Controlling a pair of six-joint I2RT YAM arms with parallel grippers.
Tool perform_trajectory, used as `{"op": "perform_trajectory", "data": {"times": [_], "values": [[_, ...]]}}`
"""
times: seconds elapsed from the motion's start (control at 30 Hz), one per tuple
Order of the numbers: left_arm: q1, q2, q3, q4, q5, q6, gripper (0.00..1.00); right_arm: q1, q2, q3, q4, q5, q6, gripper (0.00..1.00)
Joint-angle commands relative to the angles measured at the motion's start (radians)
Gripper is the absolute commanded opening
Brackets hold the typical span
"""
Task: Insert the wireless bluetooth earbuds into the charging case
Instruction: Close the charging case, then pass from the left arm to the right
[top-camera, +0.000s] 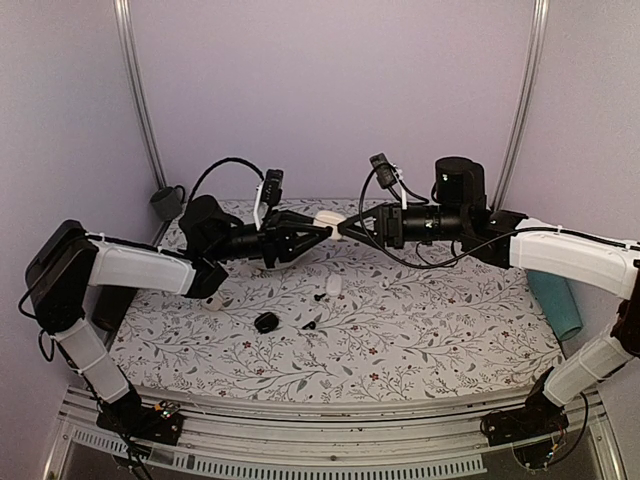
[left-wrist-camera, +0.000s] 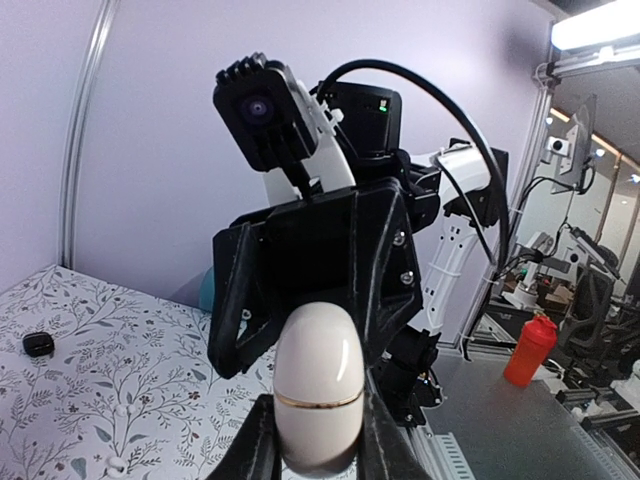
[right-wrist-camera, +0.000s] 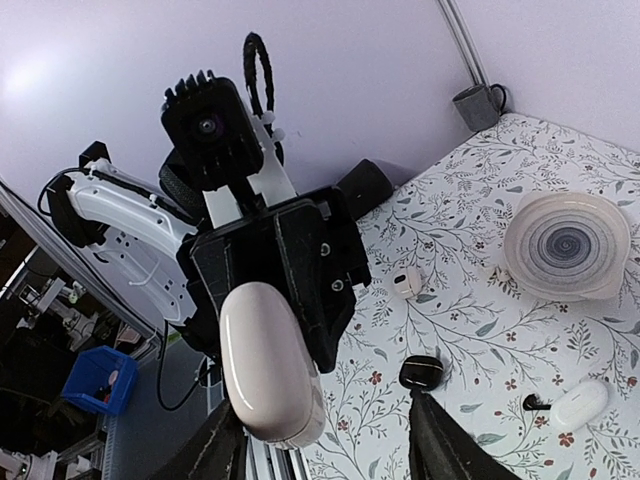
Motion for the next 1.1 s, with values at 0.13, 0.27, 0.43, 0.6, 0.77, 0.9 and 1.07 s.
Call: {"op": "perform_trajectory", "data": {"times": [0.13, 0.27, 0.43, 0.6, 0.77, 0.9, 1.07], "values": [[0.011, 0.027, 0.040, -0.024, 0.020, -0.068, 0.00, 0.001, 0.001, 0.008, 0.047, -0.023, -0.012, 0.48], [0.012, 0.040, 0.049, -0.042, 0.007, -0.074, 0.00, 0.004, 0.008, 0.000, 0.081, -0.054, 0.007, 0.42], [0.013, 0.048, 0.056, -0.043, -0.021, -0.081, 0.00, 0.003, 0.024, 0.000, 0.089, -0.086, 0.017, 0.33], [0.015, 0.058, 0.063, -0.034, -0.026, -0.096, 0.00, 0.003, 0.018, -0.008, 0.084, -0.081, 0.015, 0.31], [0.015, 0.071, 0.069, -0.017, -0.029, -0.117, 0.00, 0.003, 0.014, -0.013, 0.086, -0.080, 0.013, 0.28], [0.015, 0.074, 0.075, -0.016, -0.033, -0.120, 0.00, 0.003, 0.016, -0.015, 0.085, -0.088, 0.012, 0.28], [0.015, 0.080, 0.076, -0.017, -0.033, -0.126, 0.00, 0.003, 0.015, -0.017, 0.085, -0.095, 0.010, 0.29]]}}
